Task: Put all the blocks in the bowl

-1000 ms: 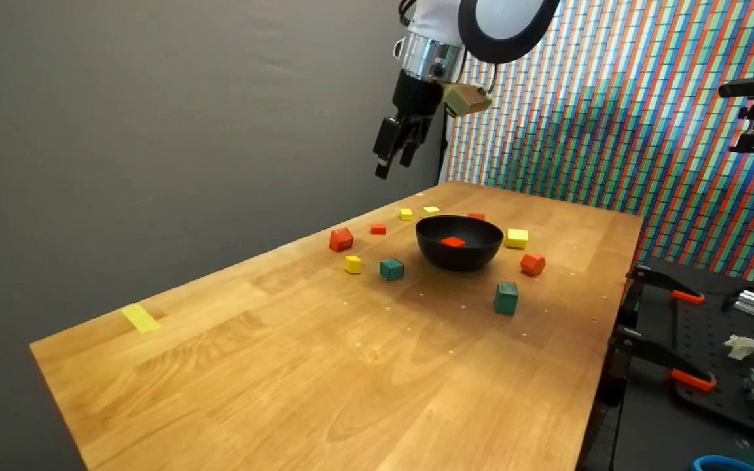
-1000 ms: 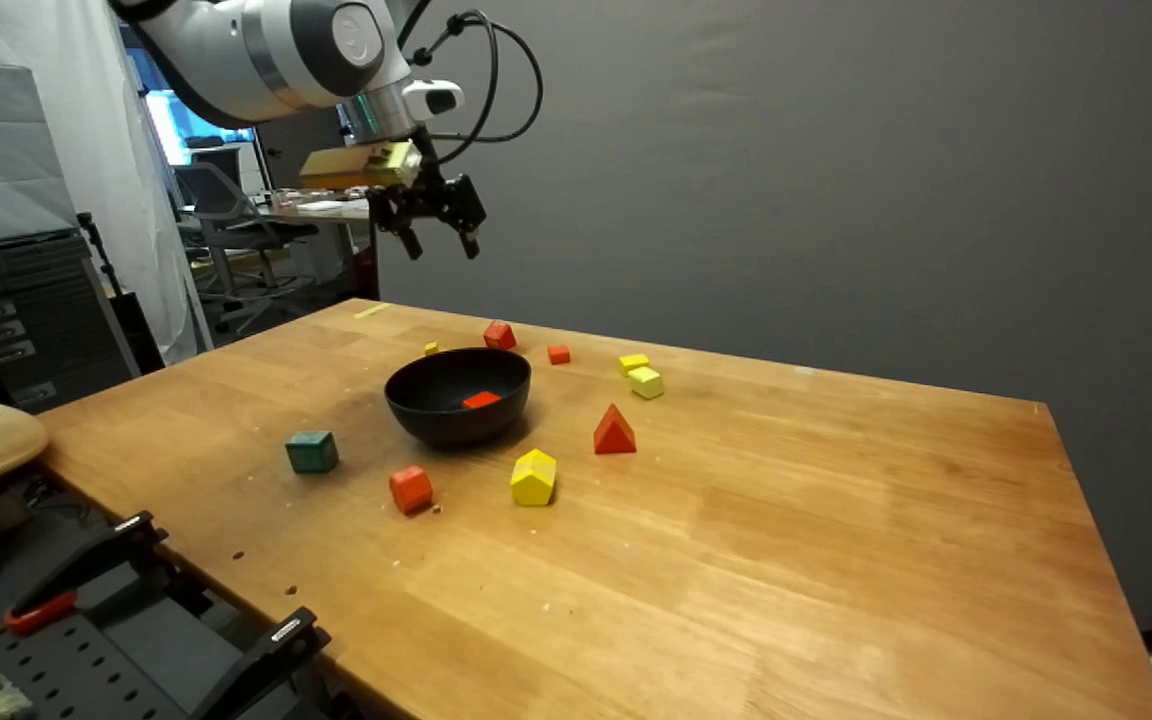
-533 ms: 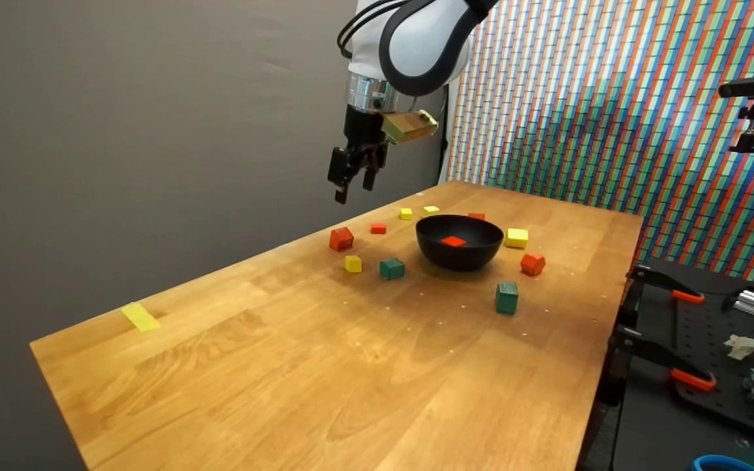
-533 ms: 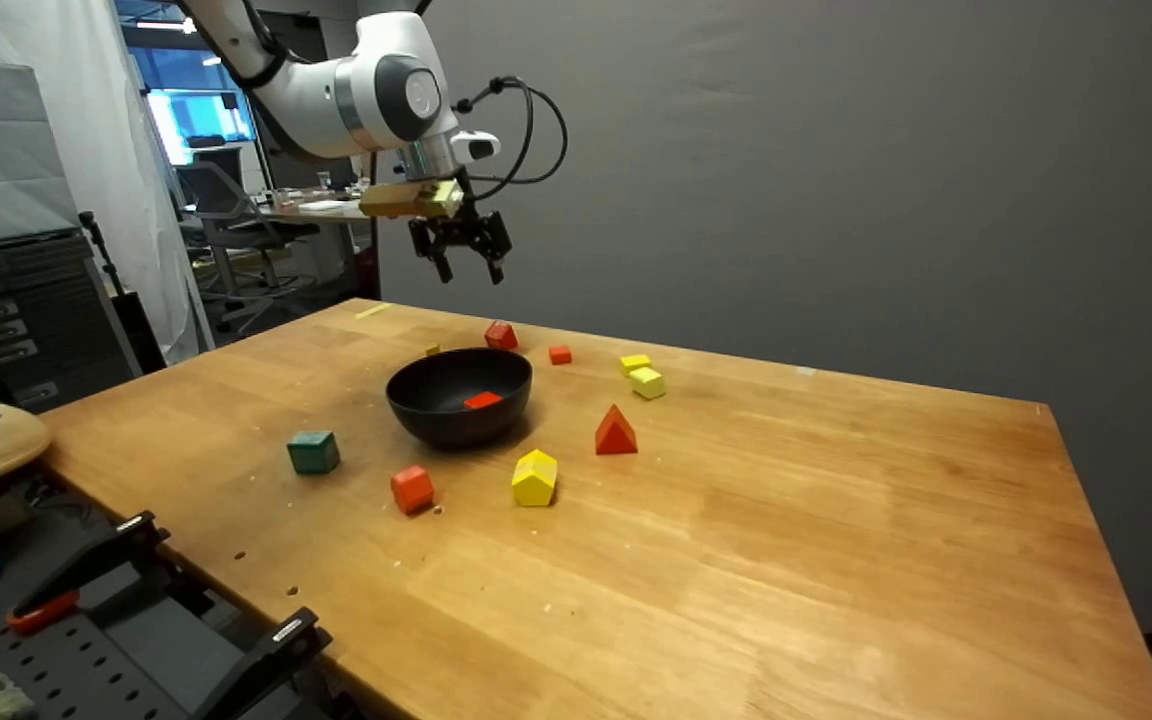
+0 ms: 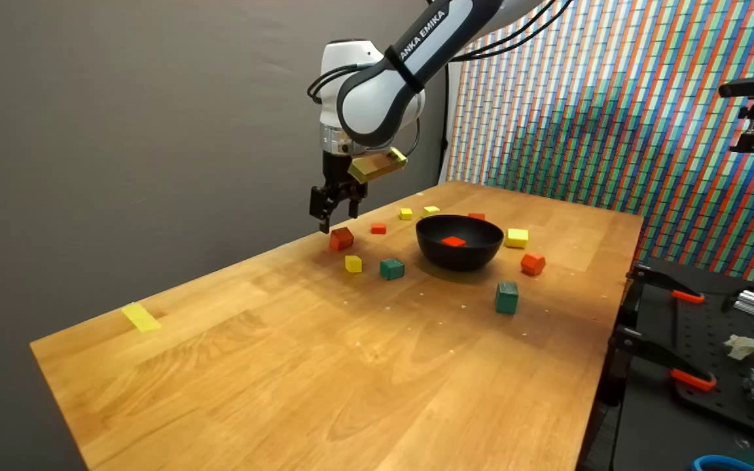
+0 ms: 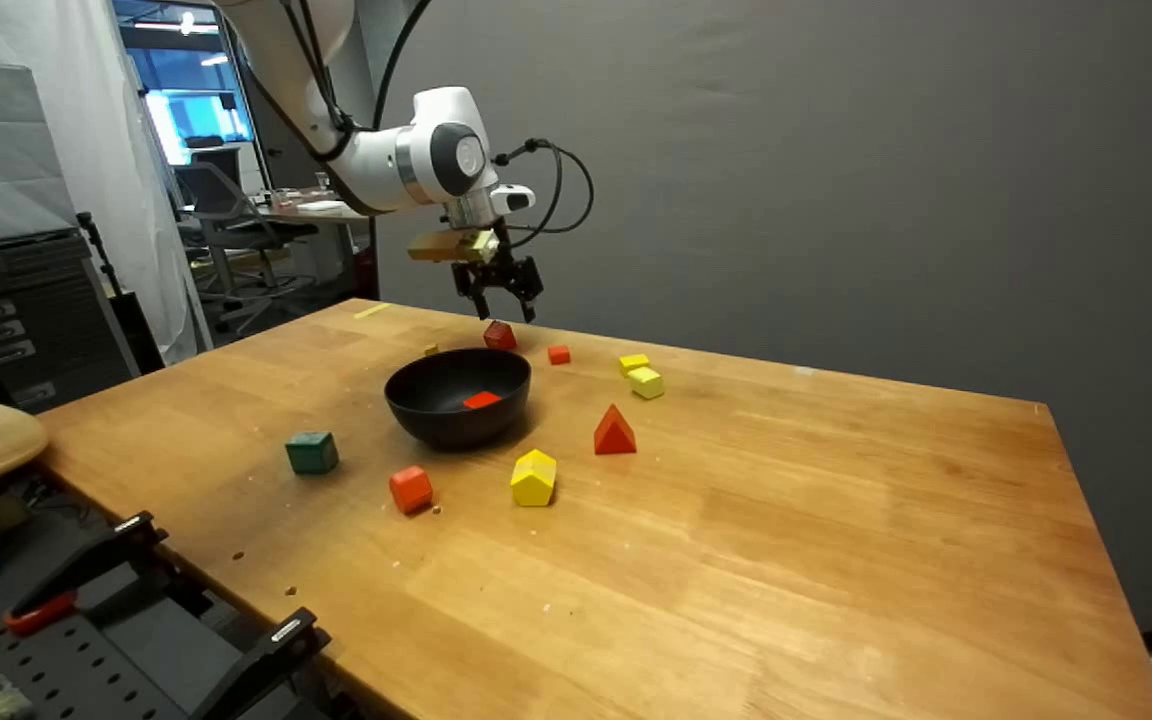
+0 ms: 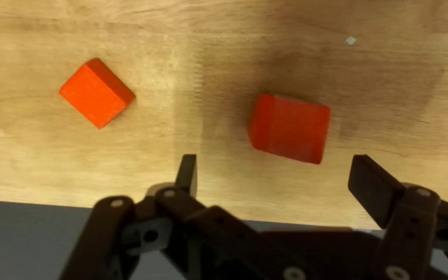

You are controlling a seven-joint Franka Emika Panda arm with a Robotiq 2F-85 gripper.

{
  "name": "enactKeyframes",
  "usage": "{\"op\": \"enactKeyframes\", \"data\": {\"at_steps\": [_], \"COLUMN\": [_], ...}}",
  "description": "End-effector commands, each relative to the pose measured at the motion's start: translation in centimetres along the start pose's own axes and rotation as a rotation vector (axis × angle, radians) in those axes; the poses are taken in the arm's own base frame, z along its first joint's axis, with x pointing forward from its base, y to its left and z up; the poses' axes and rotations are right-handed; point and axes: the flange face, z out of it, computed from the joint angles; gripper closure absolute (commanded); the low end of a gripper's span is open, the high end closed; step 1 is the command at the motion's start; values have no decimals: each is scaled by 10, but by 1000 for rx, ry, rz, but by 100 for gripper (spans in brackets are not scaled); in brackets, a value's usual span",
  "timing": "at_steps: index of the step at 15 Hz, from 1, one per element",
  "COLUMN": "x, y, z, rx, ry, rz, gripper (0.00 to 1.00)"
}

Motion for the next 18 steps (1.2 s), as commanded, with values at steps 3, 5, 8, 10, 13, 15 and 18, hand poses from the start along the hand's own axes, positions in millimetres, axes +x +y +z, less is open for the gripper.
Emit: {"op": "enactKeyframes", "data": {"at_steps": [3,5,8,10,13,15,18], "x": [18,18,19,20,21,19,15], "y": [5,2,1,4,17,30,36], "z": [27,24,7,-7,-45,-65,-73], "rx": [5,19,51,65,82,86,122], "ry": [-49,-69,-85,-77,-24,4,25], "rz": [123,145,177,202,233,281,295], "gripper": [29,47,69,85,94,92,64]}}
